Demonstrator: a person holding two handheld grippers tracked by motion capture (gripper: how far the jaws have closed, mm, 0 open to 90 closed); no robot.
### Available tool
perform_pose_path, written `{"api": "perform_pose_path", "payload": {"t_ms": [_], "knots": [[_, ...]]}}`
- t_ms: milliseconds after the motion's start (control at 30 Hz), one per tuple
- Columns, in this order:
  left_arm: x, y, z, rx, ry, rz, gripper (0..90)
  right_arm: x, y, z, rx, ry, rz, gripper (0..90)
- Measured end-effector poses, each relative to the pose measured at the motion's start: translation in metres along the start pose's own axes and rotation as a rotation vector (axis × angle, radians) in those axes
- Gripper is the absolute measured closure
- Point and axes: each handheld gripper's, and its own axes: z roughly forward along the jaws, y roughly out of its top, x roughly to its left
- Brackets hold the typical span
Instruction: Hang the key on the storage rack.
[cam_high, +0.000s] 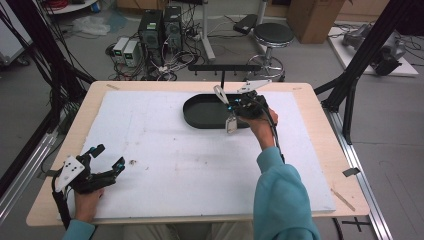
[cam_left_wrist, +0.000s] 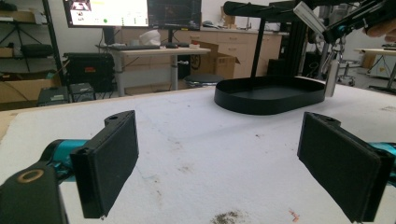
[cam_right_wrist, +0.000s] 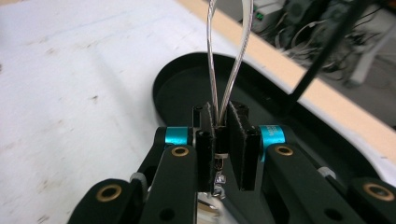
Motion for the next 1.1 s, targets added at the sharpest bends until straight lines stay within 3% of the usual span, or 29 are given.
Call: {"api": "perform_pose_path", "payload": {"t_ms": [33,100,133,333,400,467,500,567,600,833,1100], "knots": [[0.0,0.0,0.0,-0.001,0.0,0.001,12.9,-0.001,0.001,-0.006,-0.028,-0.039,0.001,82.2],[0.0,0.0,0.0,-0.002,0.0,0.0,12.9,-0.001,0.001,-0.008,-0.041,-0.053,0.001,82.2],[0.0,0.0,0.0,-0.001,0.0,0.001,12.9,-0.002,0.002,-0.014,-0.068,-0.087,0.018,82.2],[0.0,0.0,0.0,-0.004,-0.001,-0.002,12.9,-0.007,0.001,-0.025,-0.123,-0.171,0.05,82.2],[0.0,0.0,0.0,-0.004,0.0,-0.002,12.9,-0.012,0.0,-0.03,-0.152,-0.234,0.075,82.2],[0.0,0.0,0.0,-0.002,-0.001,0.001,12.9,-0.014,-0.001,-0.031,-0.162,-0.251,0.083,82.2],[0.0,0.0,0.0,-0.004,-0.001,-0.002,12.9,-0.016,-0.002,-0.033,-0.167,-0.288,0.103,82.2],[0.0,0.0,0.0,-0.004,0.0,-0.007,12.9,-0.018,-0.003,-0.033,-0.167,-0.299,0.115,82.2],[0.0,0.0,0.0,-0.004,0.0,-0.005,12.9,-0.02,-0.004,-0.033,-0.169,-0.336,0.127,82.2],[0.0,0.0,0.0,-0.004,-0.001,-0.003,12.9,-0.025,-0.006,-0.034,-0.189,-0.412,0.149,82.2],[0.0,0.0,0.0,-0.004,-0.001,-0.003,12.9,-0.036,-0.012,-0.032,-0.188,-0.455,0.19,82.2]]}}
